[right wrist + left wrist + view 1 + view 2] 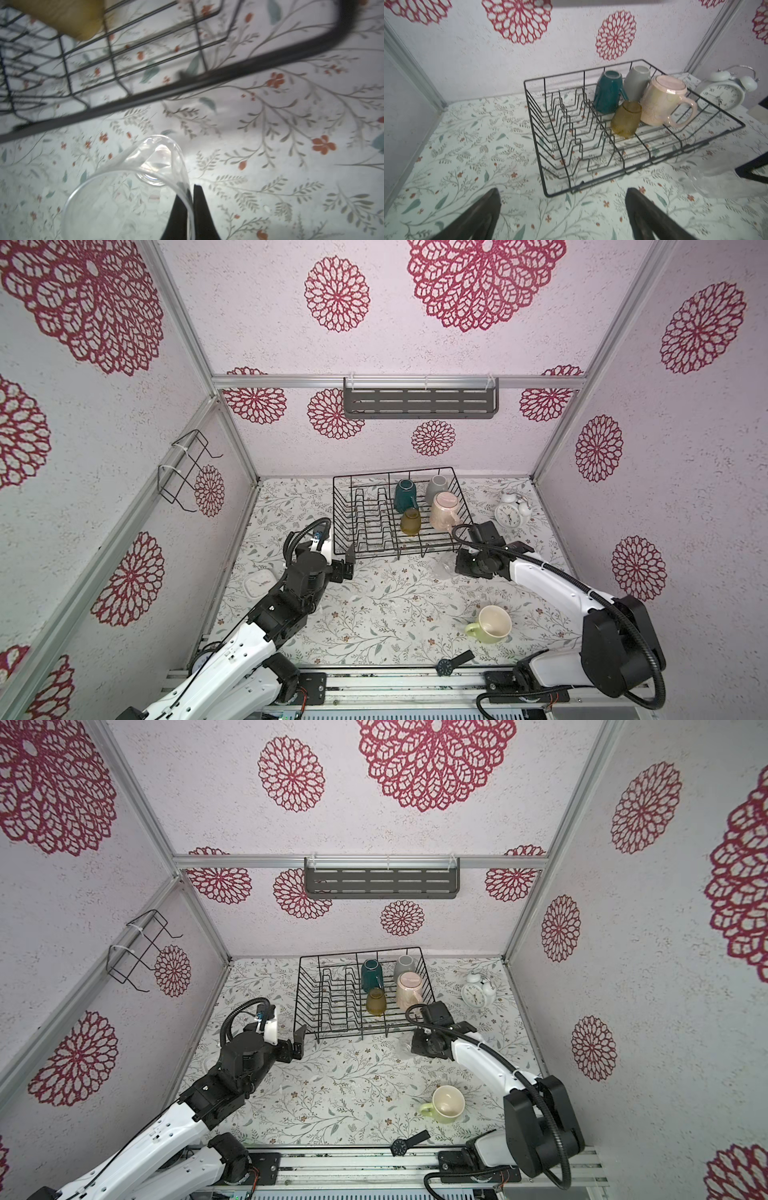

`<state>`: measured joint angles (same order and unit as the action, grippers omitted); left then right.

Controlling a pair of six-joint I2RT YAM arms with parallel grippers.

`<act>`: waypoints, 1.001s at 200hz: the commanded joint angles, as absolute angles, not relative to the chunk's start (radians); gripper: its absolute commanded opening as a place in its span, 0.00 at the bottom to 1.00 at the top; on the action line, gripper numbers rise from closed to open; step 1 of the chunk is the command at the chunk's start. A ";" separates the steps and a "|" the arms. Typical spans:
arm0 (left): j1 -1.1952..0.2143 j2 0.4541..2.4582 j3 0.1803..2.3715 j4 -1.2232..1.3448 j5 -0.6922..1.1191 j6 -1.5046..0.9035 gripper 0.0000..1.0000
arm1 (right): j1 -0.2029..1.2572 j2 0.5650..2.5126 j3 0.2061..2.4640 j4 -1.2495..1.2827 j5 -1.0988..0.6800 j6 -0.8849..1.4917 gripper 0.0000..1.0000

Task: Load cups into a dish rack
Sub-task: Move the cup to the center of the table.

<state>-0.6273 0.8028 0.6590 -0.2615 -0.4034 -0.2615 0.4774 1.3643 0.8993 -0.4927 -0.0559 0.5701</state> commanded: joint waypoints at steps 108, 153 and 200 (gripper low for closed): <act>-0.637 0.857 0.661 -0.483 -0.006 -0.648 1.00 | 0.904 1.549 1.074 -0.600 -0.074 0.604 0.07; -0.655 0.873 0.637 -0.432 0.054 -0.670 0.97 | 0.904 1.534 1.072 -0.549 -0.148 0.571 0.36; -0.749 0.952 0.666 -0.382 0.080 -0.610 0.96 | 0.847 1.434 1.094 -0.634 -0.128 0.554 0.49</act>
